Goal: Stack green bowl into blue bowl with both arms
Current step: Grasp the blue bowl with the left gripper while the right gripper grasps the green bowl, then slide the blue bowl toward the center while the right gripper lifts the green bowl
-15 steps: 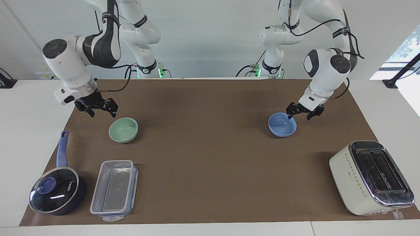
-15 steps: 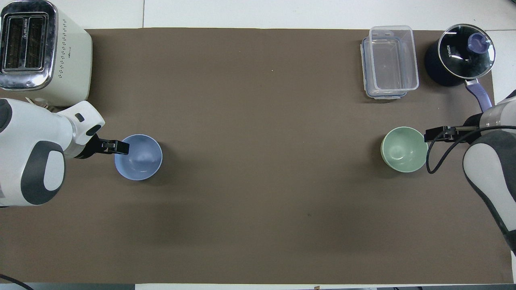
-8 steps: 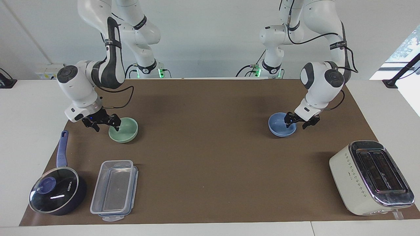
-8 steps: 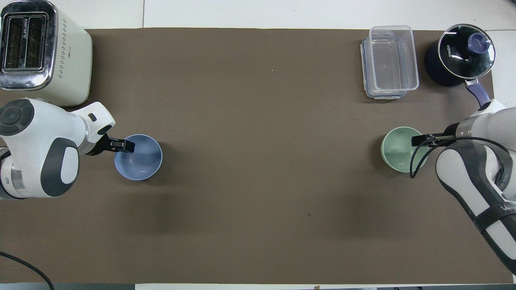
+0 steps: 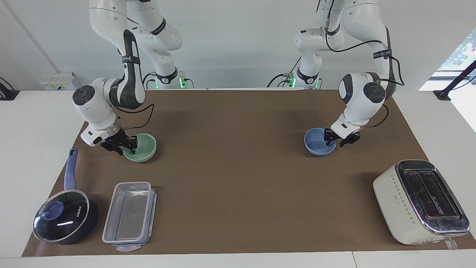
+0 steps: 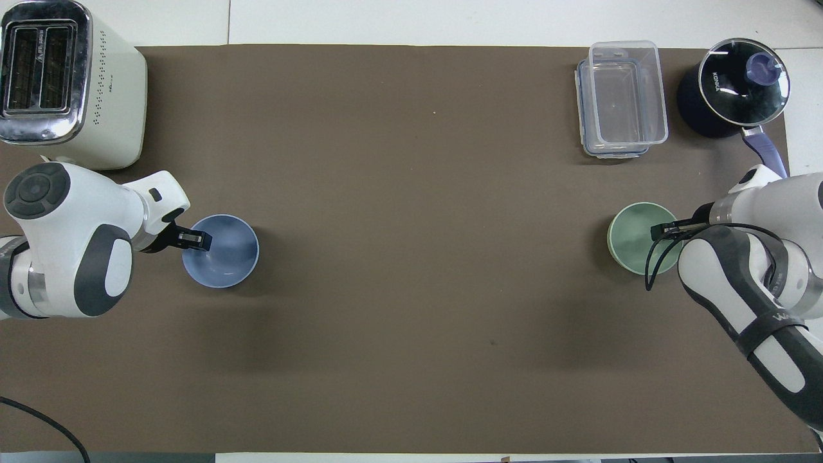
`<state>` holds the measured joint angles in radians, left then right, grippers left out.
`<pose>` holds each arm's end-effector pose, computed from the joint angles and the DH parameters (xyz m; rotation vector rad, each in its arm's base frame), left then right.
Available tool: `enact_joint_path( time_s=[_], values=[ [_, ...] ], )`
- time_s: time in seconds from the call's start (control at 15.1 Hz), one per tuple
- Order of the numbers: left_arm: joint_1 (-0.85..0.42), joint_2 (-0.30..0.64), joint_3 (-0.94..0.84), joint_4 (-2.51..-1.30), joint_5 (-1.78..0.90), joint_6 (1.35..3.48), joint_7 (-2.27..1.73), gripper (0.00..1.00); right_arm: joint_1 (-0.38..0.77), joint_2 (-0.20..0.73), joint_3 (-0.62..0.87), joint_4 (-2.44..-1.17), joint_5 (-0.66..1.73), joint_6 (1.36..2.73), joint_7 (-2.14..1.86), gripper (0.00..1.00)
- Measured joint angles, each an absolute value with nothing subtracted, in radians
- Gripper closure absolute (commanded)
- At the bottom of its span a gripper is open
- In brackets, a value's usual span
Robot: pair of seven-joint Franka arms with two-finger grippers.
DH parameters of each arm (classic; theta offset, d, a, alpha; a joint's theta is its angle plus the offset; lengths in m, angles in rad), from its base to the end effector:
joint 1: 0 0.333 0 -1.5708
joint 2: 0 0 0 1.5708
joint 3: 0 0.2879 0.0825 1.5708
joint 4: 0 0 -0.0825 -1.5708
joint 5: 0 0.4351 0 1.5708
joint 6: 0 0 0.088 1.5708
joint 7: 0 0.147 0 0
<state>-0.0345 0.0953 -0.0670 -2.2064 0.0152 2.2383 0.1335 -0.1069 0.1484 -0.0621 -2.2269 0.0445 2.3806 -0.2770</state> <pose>0.5642 -0.0570 0.2306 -3.1123 0.3827 0.0992 0.5661 -0.0957 0.2029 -3.1195 -0.1195 -0.0162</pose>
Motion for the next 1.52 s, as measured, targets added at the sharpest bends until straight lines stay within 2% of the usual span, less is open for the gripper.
enact_joint_path(
  time_s=[0.26,0.46,0.6,0.66,0.86,0.99,1.13,1.52],
  values=[
    [-0.036,0.094,-0.069,-2.183,0.015,2.219,0.135,1.0,-0.104,0.14,-0.061,-2.19,0.098,2.283,-0.281,1.0],
    [-0.078,0.099,-0.072,-2.0,-0.044,2.024,0.11,1.0,-0.099,0.124,-0.059,-2.087,0.101,2.105,-0.281,1.0],
    [-0.162,0.121,-0.075,-1.855,-0.079,1.918,0.0,1.0,-0.098,0.116,-0.059,-1.945,0.101,1.901,-0.281,1.0],
    [-0.22,0.133,-0.077,-1.823,-0.085,1.915,-0.073,1.0,-0.098,0.11,-0.059,-1.874,0.101,1.807,-0.281,1.0],
    [-0.426,0.178,-0.083,-1.832,-0.088,2.004,-0.298,1.0,-0.095,0.076,-0.058,-1.741,0.101,1.632,-0.278,1.0],
    [-0.537,0.206,-0.085,-1.877,-0.088,2.114,-0.402,1.0,-0.069,0.052,-0.057,-1.728,0.101,1.612,-0.241,1.0],
    [-0.596,0.228,-0.085,-1.917,-0.101,2.182,-0.434,1.0,-0.017,0.047,-0.055,-1.727,0.101,1.612,-0.172,1.0],
    [-0.636,0.295,-0.084,-1.936,-0.116,2.255,-0.434,1.0,0.012,0.05,-0.054,-1.727,0.101,1.613,-0.129,1.0]
  ],
)
